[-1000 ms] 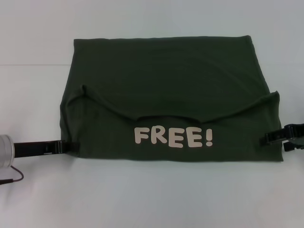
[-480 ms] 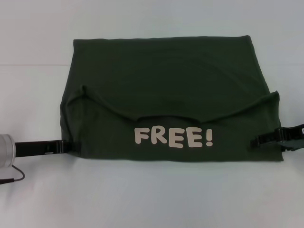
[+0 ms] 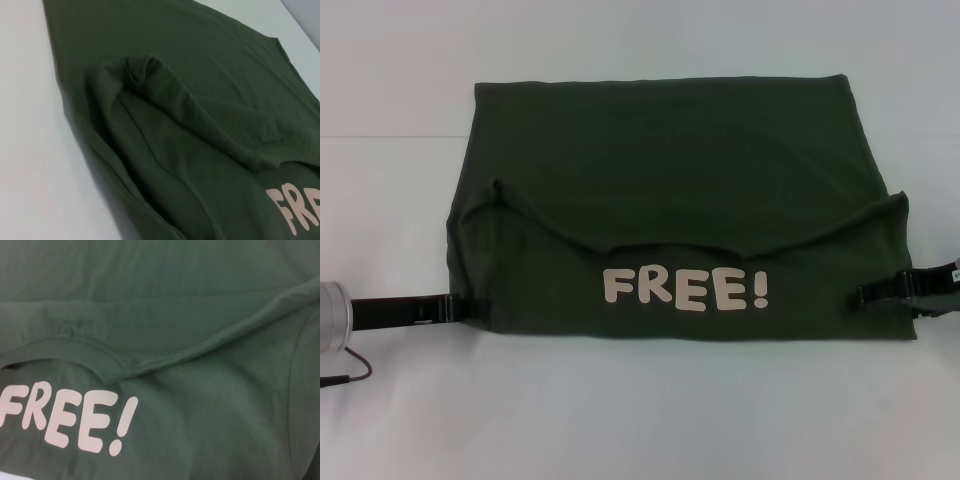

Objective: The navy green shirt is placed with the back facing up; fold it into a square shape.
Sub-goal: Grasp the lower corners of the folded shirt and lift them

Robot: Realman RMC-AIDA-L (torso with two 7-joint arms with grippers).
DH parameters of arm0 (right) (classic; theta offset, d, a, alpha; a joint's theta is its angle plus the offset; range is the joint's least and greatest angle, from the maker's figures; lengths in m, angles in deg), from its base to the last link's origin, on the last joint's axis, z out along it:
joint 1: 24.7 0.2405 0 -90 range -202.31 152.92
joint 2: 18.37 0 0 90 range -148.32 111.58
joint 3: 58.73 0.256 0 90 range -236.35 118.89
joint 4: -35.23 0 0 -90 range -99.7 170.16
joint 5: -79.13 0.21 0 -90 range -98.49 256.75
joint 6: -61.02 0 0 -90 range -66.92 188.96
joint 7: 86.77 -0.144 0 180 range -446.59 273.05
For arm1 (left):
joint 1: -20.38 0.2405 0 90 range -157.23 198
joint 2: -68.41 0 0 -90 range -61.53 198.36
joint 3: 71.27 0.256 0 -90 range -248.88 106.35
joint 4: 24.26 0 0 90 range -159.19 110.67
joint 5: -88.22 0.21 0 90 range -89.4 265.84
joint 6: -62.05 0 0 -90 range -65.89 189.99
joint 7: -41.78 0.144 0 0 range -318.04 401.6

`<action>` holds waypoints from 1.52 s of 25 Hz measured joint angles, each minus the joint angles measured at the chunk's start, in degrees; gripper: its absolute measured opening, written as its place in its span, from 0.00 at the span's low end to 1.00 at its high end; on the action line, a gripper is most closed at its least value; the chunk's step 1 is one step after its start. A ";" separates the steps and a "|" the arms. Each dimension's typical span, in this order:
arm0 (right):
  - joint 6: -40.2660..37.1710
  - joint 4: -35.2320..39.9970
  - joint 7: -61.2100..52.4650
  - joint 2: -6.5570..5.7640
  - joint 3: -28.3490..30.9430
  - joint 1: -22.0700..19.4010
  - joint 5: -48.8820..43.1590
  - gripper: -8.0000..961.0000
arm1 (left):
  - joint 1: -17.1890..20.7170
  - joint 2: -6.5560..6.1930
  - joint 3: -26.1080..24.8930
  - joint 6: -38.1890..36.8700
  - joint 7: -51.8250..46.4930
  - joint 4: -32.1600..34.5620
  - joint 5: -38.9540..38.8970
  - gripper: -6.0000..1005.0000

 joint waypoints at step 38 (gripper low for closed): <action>-0.87 0.11 1.66 0.08 -0.10 -0.96 -0.56 0.06 | -0.11 -0.73 -0.51 -2.30 -0.51 0.02 -0.08 0.04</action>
